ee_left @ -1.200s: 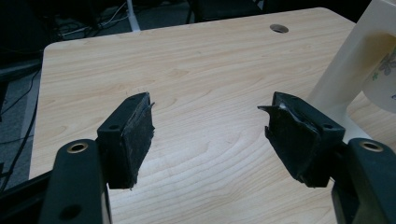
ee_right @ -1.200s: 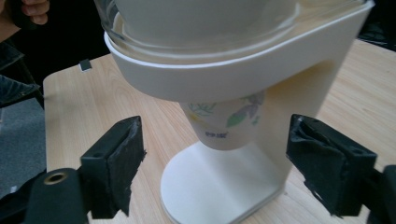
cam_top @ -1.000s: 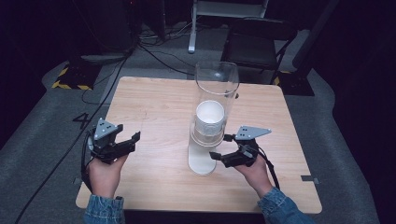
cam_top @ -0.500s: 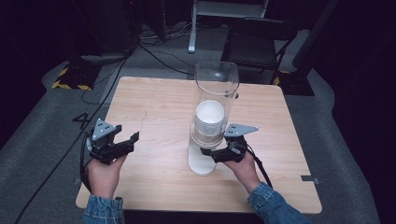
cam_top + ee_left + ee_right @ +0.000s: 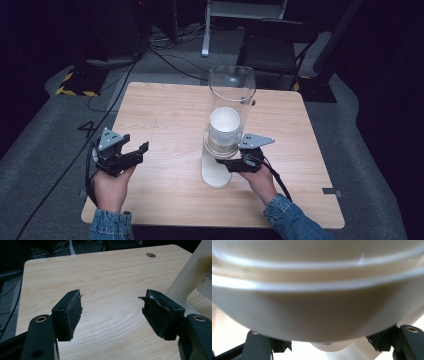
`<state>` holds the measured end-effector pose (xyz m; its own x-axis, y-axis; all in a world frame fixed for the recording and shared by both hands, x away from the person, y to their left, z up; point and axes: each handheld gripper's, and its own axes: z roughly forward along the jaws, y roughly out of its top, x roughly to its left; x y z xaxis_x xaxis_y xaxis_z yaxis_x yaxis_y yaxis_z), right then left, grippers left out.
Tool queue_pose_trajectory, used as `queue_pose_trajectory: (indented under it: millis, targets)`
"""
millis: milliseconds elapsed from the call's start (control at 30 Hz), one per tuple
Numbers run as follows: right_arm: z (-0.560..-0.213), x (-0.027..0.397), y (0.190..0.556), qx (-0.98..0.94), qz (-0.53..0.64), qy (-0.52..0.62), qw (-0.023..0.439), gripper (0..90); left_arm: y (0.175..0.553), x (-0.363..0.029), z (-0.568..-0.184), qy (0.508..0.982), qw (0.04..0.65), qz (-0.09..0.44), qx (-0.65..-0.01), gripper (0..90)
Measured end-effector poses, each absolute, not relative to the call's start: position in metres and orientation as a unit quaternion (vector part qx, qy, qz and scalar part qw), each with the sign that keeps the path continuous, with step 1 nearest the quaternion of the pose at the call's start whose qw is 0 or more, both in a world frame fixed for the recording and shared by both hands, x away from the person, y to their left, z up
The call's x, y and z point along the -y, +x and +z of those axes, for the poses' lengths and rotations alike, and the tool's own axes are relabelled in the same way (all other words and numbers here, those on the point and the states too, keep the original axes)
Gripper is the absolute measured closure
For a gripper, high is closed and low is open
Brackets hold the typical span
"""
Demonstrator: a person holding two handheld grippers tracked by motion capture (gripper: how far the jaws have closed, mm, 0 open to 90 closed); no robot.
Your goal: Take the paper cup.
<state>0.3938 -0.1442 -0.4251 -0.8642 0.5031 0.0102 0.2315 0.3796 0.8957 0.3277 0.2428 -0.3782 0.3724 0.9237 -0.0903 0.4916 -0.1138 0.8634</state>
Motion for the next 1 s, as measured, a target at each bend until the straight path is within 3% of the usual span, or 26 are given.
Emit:
queue_pose_trajectory:
  millis: [667,1000]
  targets:
    - [-0.434,0.146,0.388,-0.817,0.520,0.223,0.115,33.9,0.327,-0.243,-0.378,0.704,0.437,0.247,-0.503,31.1]
    - [-0.437,0.147,0.391,-0.818,0.522,0.198,0.139,34.2,0.327,-0.245,-0.378,0.702,0.438,0.246,-0.505,31.1]
